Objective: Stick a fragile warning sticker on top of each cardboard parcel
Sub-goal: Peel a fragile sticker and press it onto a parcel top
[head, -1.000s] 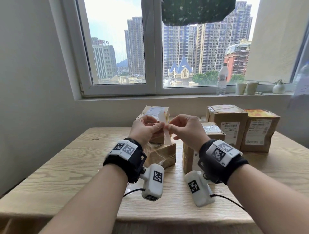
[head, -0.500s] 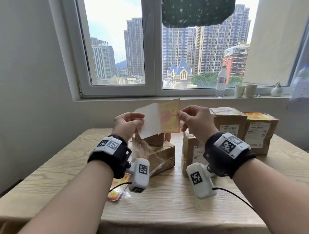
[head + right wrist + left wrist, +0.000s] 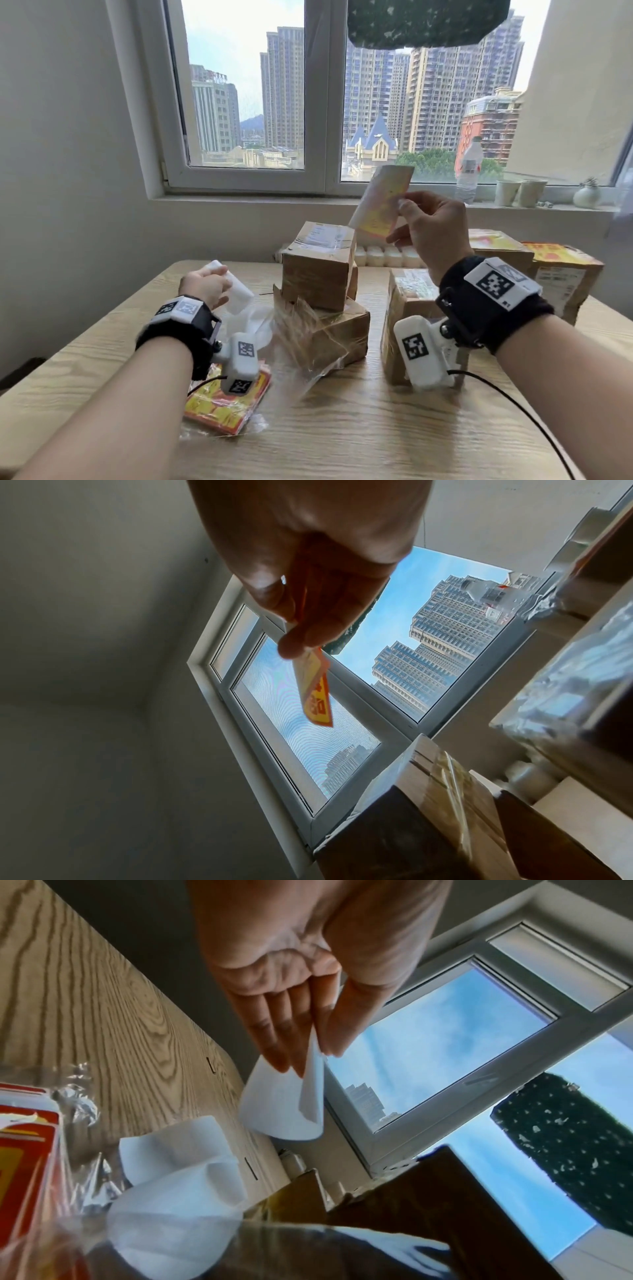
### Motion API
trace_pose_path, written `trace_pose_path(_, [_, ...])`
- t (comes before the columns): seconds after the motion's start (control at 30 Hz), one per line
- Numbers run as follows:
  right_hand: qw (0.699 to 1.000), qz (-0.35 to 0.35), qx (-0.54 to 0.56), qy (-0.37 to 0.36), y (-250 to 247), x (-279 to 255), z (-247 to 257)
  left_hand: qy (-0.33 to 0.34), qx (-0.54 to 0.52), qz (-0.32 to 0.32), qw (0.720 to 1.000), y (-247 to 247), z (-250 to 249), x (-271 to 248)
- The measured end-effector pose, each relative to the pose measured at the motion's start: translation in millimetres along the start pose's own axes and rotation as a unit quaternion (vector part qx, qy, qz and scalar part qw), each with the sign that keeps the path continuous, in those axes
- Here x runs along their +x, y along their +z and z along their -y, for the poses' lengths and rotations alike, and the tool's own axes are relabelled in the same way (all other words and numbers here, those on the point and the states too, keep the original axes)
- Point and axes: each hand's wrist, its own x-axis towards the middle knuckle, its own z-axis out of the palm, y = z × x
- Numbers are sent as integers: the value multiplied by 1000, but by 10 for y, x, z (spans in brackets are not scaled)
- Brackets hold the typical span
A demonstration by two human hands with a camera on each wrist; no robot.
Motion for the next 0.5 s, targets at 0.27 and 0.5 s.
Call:
trace_pose_path(0.27, [1000, 14, -4, -13, 136, 37, -166, -35, 155, 87, 983, 87, 192, 245])
trace_pose_path(0.5, [999, 29, -14, -7, 151, 66, -228, -10, 266, 35, 963, 93, 120, 121])
